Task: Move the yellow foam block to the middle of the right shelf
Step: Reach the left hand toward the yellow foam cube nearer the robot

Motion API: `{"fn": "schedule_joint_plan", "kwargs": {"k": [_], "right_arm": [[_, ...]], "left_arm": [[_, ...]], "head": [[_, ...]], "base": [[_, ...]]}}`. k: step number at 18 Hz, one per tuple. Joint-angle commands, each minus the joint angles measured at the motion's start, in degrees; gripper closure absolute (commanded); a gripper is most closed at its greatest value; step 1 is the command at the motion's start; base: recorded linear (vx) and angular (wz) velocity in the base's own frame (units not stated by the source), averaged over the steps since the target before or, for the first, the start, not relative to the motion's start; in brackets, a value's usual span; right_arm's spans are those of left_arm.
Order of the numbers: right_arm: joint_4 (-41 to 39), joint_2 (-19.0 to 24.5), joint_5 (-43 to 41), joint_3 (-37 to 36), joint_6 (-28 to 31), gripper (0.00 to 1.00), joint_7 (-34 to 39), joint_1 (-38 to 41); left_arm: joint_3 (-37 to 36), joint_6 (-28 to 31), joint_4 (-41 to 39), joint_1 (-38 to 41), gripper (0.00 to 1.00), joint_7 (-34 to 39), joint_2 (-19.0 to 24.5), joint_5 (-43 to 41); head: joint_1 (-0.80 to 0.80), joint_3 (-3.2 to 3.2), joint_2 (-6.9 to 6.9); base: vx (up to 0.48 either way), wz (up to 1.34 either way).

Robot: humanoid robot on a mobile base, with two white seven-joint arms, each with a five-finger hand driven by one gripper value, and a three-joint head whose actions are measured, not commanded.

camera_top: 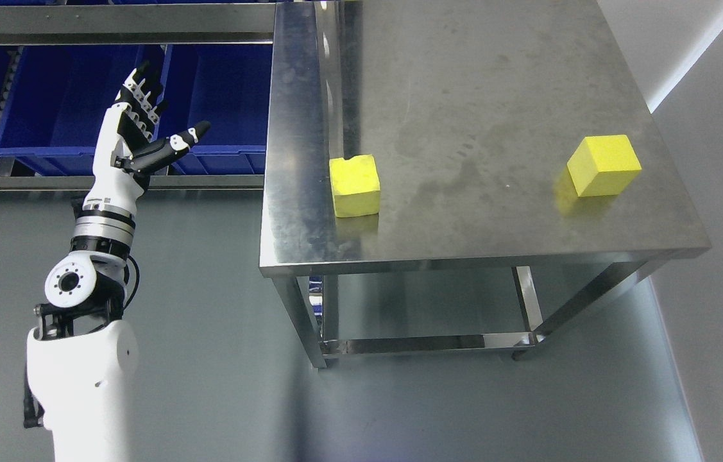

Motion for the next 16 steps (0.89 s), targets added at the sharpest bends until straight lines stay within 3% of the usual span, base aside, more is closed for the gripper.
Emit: {"fn": "schedule_joint_plan", "kwargs": {"k": [1, 5, 9, 11, 16], "right_arm": [[-1.00, -1.00, 0.18, 0.01, 0.00, 0.00, -0.01, 0.09], [-1.00, -1.00, 0.18, 0.01, 0.00, 0.00, -0.01, 0.09], [-1.00, -1.00, 0.18, 0.01, 0.00, 0.00, -0.01, 0.09], [-1.00, -1.00, 0.18, 0.01, 0.00, 0.00, -0.01, 0.09], [-1.00, -1.00, 0.18, -0.08, 0.00, 0.00, -0.01, 0.09]], "left_arm": [[0.79, 0.02, -1.85, 0.03, 0.00, 0.04, 0.34, 0.00], [0.88, -2.94, -1.77, -0.14, 0.00, -2.23, 3.98, 0.08], [0.18, -7.62, -1.59, -1.98, 0.00, -18.38, 5.93, 0.17], [-3.84, -7.62, -0.80, -4.09, 0.01, -26.57, 6.10, -0.18], [-20.71, -7.36, 5.16, -9.97, 0.02, -27.91, 9.09, -7.12]], "head": [[0.00, 0.00, 0.00], [0.00, 0.00, 0.00], [0.00, 0.00, 0.00], [0.00, 0.00, 0.00], [0.00, 0.00, 0.00]], "base": [[0.000, 0.00], [0.000, 0.00], [0.000, 0.00], [0.000, 0.00], [0.000, 0.00]]}}
